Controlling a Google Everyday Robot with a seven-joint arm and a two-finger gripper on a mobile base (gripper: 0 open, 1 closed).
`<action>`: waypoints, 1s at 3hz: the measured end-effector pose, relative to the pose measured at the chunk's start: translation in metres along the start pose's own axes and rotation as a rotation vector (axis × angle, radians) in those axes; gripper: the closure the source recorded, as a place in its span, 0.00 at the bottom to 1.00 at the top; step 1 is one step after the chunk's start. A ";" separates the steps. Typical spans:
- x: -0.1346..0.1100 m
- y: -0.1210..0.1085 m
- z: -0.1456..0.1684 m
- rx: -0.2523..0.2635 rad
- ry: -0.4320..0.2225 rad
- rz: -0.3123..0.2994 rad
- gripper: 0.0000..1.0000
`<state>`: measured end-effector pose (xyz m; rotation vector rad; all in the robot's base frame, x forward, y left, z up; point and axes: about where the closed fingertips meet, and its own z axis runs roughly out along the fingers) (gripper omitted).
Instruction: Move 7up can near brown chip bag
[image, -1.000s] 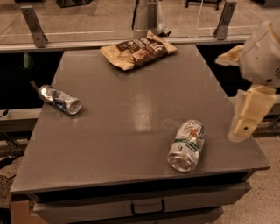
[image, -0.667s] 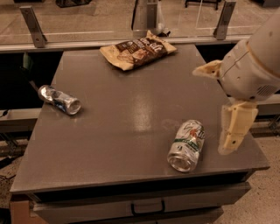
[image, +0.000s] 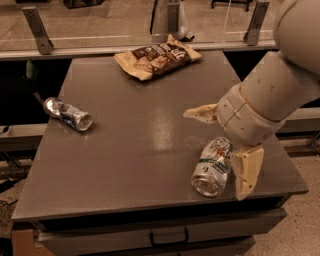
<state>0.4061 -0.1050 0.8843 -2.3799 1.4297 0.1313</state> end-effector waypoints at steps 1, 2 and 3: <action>0.005 0.009 0.032 -0.058 0.030 -0.084 0.00; 0.021 0.012 0.053 -0.100 0.070 -0.115 0.05; 0.033 0.011 0.062 -0.126 0.090 -0.123 0.20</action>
Offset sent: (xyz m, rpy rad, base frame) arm 0.0171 -0.0140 -0.0909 -0.1919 0.0313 0.1450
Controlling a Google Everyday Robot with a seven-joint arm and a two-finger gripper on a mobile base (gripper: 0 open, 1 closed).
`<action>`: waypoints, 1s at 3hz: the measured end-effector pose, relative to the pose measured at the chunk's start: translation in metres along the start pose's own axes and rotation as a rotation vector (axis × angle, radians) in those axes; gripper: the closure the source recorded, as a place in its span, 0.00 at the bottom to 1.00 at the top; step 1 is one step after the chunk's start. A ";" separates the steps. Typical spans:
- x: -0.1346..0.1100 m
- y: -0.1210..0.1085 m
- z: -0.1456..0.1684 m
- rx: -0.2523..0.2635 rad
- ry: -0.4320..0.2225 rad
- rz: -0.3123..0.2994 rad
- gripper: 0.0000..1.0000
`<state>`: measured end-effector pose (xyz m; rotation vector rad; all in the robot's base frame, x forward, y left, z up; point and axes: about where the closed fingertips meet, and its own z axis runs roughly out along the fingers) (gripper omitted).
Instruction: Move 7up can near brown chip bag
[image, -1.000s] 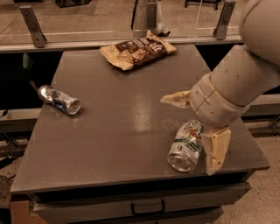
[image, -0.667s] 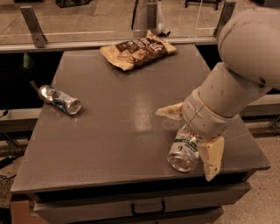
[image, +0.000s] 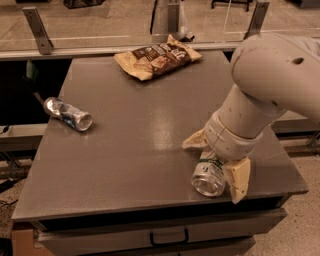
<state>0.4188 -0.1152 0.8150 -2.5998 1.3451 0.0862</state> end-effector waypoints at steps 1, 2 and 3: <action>0.009 -0.004 -0.001 -0.002 0.013 0.005 0.44; 0.010 -0.004 -0.003 -0.001 0.014 0.008 0.68; 0.009 -0.005 -0.008 -0.001 0.014 0.008 0.91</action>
Offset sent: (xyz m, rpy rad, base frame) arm 0.0395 -0.0188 0.0488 0.0163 -0.0803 -0.0936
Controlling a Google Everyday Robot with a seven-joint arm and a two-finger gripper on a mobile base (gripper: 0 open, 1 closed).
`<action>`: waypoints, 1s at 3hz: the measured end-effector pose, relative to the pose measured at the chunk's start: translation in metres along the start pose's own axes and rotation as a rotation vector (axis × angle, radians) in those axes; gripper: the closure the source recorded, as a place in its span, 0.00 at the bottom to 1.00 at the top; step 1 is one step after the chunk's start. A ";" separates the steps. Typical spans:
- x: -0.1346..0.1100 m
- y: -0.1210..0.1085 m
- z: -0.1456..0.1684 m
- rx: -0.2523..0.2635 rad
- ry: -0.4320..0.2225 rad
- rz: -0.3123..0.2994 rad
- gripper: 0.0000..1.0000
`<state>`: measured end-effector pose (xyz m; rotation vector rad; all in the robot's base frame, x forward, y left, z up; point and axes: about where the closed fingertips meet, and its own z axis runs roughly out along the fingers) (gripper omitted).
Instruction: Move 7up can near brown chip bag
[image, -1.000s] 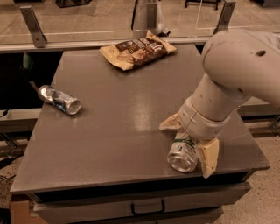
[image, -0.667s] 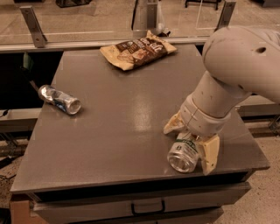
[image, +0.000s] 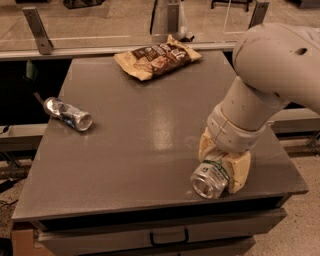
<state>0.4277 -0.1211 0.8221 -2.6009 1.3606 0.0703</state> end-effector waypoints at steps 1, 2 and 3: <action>-0.001 -0.001 -0.005 0.000 0.000 0.000 1.00; 0.009 -0.010 -0.035 0.026 -0.016 0.069 1.00; 0.041 -0.011 -0.083 0.061 -0.081 0.268 1.00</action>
Offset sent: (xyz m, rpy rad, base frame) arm 0.0689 -0.0528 0.1679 0.1736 0.0096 -0.3769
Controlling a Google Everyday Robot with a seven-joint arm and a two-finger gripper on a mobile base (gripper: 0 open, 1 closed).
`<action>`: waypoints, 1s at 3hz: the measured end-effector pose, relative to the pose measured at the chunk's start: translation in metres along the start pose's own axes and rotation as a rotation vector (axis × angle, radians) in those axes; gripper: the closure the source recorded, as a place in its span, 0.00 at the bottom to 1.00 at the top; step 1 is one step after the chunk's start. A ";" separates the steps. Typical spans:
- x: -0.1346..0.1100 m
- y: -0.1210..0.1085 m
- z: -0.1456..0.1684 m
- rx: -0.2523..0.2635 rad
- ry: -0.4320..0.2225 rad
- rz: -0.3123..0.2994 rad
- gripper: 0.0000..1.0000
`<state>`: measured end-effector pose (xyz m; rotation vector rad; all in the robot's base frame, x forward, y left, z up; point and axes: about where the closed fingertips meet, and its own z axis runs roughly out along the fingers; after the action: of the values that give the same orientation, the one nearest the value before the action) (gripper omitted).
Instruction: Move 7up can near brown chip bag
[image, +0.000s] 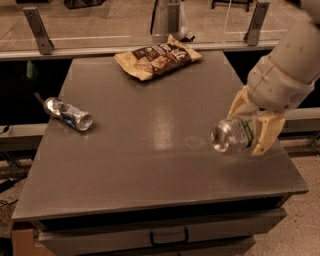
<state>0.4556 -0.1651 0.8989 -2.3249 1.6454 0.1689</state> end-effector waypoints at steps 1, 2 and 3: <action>0.006 -0.017 -0.041 0.095 0.006 0.034 1.00; 0.006 -0.017 -0.041 0.096 0.006 0.034 1.00; 0.016 -0.041 -0.050 0.190 0.052 0.043 1.00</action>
Offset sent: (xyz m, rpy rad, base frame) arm 0.0135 -0.0158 0.0382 0.0279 -0.0655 -0.0694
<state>0.4958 -0.1823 0.9486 -2.1709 1.6582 -0.0378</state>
